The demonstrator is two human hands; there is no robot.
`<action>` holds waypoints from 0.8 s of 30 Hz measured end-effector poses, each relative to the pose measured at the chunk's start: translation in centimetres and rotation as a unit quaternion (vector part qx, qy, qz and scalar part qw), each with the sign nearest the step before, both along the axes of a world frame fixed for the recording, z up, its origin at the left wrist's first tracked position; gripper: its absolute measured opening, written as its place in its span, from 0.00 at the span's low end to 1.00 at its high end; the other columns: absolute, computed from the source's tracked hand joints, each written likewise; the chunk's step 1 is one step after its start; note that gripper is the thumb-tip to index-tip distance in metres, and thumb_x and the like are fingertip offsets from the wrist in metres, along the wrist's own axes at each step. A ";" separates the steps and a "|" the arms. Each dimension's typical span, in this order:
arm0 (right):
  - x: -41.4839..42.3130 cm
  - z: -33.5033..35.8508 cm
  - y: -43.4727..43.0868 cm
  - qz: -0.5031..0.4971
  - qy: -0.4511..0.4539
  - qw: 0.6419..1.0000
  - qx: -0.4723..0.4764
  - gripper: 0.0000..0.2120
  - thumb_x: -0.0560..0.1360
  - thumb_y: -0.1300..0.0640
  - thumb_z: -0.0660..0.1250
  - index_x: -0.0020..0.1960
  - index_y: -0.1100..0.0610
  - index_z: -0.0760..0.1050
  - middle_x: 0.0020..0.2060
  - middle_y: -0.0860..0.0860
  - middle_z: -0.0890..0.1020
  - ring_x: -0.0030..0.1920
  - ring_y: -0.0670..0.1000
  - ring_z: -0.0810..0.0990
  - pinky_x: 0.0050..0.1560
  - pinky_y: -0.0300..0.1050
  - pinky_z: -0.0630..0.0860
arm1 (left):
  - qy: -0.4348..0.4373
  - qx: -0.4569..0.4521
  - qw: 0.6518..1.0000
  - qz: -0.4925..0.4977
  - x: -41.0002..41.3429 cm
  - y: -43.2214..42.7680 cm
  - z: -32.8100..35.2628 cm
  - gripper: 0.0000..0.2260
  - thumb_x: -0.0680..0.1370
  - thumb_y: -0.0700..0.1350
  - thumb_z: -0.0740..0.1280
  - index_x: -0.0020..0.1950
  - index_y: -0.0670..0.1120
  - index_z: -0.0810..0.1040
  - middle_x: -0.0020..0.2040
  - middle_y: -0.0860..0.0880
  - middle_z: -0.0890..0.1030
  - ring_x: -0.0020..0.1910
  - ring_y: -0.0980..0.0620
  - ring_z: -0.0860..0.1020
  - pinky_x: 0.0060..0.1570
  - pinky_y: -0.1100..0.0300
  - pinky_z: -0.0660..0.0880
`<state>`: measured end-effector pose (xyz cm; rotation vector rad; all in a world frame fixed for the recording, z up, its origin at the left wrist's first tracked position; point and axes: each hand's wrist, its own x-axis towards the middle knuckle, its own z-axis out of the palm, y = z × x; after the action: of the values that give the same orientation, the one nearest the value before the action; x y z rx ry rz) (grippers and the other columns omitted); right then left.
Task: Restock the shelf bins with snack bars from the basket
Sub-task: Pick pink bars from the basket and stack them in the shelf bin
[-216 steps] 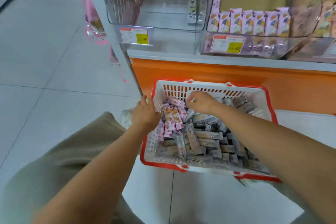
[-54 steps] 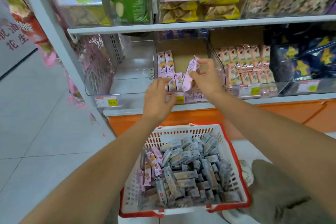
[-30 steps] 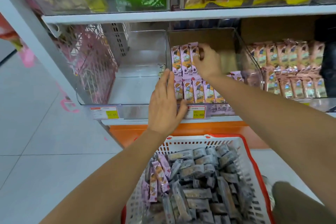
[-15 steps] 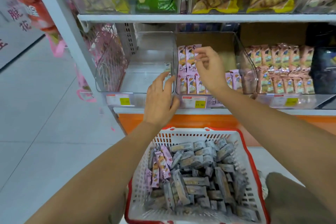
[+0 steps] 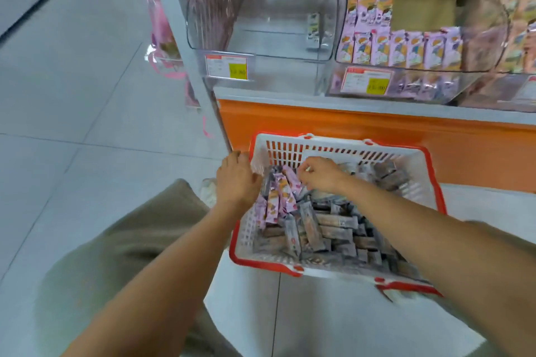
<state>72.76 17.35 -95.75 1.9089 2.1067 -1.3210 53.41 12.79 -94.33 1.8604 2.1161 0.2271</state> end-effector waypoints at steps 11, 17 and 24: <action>-3.7 -10.6 -2.9 -0.098 -0.050 0.990 -0.084 0.13 0.78 0.47 0.66 0.48 0.58 0.72 0.40 0.57 0.77 0.38 0.55 0.77 0.34 0.44 0.66 | -0.152 -0.018 0.987 0.056 -0.3 -0.9 -6.4 0.25 0.81 0.46 0.60 0.75 0.43 0.57 0.67 0.41 0.71 0.58 0.41 0.76 0.52 0.48 0.74; -5.6 -12.5 -3.2 -0.159 -0.141 0.977 -0.011 0.24 0.76 0.49 0.69 0.64 0.61 0.64 0.55 0.59 0.79 0.53 0.60 0.80 0.42 0.48 0.74 | -0.169 0.005 0.984 0.050 -0.8 -1.0 -7.7 0.23 0.81 0.47 0.58 0.75 0.44 0.57 0.66 0.42 0.73 0.55 0.43 0.78 0.49 0.49 0.76; -1.6 -9.6 -2.2 -0.049 -0.062 0.996 0.047 0.20 0.74 0.53 0.70 0.63 0.53 0.71 0.55 0.53 0.79 0.53 0.55 0.77 0.45 0.45 0.73 | -0.063 0.052 0.997 0.003 -0.9 0.0 -7.1 0.20 0.80 0.44 0.59 0.70 0.38 0.66 0.70 0.40 0.66 0.67 0.42 0.68 0.66 0.49 0.66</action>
<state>71.21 15.11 -105.35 2.0965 2.0756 -1.1055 52.52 12.76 -101.43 1.8443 2.0608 0.4513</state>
